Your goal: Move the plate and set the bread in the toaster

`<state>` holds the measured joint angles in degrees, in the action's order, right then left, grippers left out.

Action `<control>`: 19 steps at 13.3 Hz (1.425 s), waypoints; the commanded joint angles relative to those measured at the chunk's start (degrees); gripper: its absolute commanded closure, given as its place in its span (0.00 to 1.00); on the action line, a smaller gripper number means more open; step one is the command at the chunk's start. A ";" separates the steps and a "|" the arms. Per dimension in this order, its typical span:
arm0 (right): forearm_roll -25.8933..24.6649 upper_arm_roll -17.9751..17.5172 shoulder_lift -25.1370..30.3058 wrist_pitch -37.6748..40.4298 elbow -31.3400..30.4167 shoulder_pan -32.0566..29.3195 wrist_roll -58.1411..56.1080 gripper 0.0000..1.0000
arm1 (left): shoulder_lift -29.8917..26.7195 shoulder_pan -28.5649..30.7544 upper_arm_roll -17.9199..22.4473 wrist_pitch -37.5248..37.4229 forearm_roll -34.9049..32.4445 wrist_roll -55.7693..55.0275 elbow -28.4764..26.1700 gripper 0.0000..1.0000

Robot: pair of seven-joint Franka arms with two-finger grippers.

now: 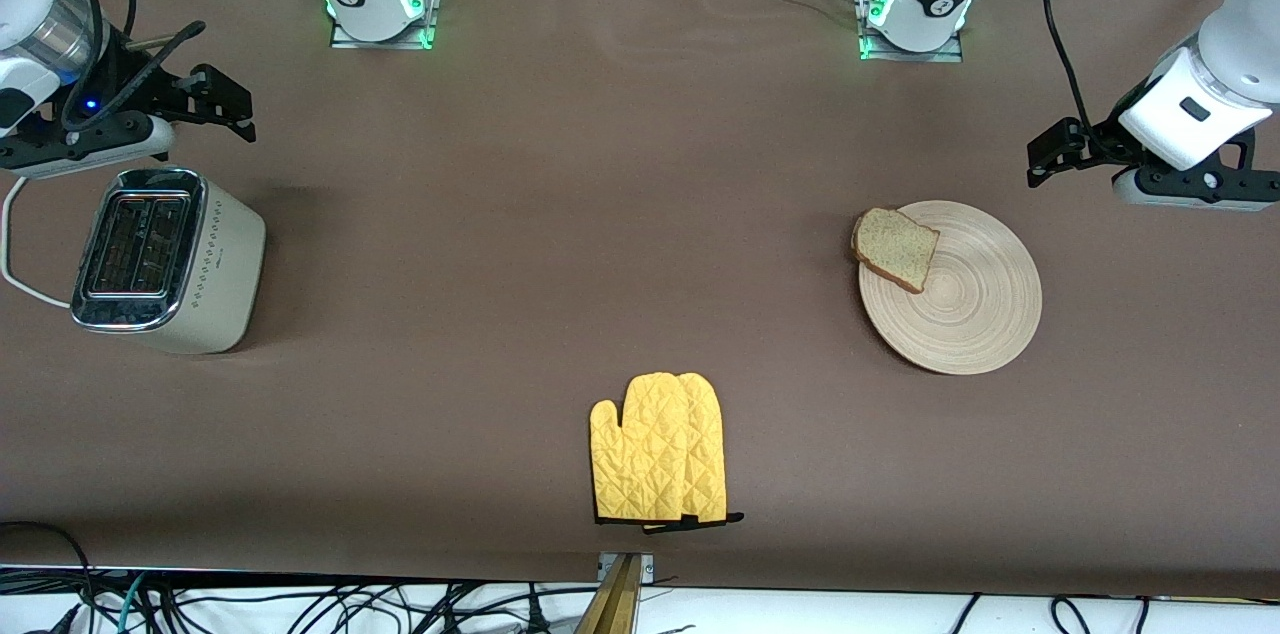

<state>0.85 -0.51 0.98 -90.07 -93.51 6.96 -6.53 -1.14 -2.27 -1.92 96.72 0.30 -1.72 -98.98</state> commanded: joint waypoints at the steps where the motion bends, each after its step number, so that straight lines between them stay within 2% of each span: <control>1: -0.94 -0.37 -0.10 1.04 0.52 -0.02 0.98 0.00 | 0.09 -0.02 0.07 -0.66 0.14 0.75 0.98 0.00; 19: -0.94 -0.54 0.17 1.04 0.78 -0.02 0.02 0.00 | 0.09 0.24 0.25 -0.66 0.05 0.40 1.07 0.00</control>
<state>0.82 -0.59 0.89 -89.94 -93.55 6.98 -6.54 -1.14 -2.19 -1.70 96.72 0.30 -1.72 -98.98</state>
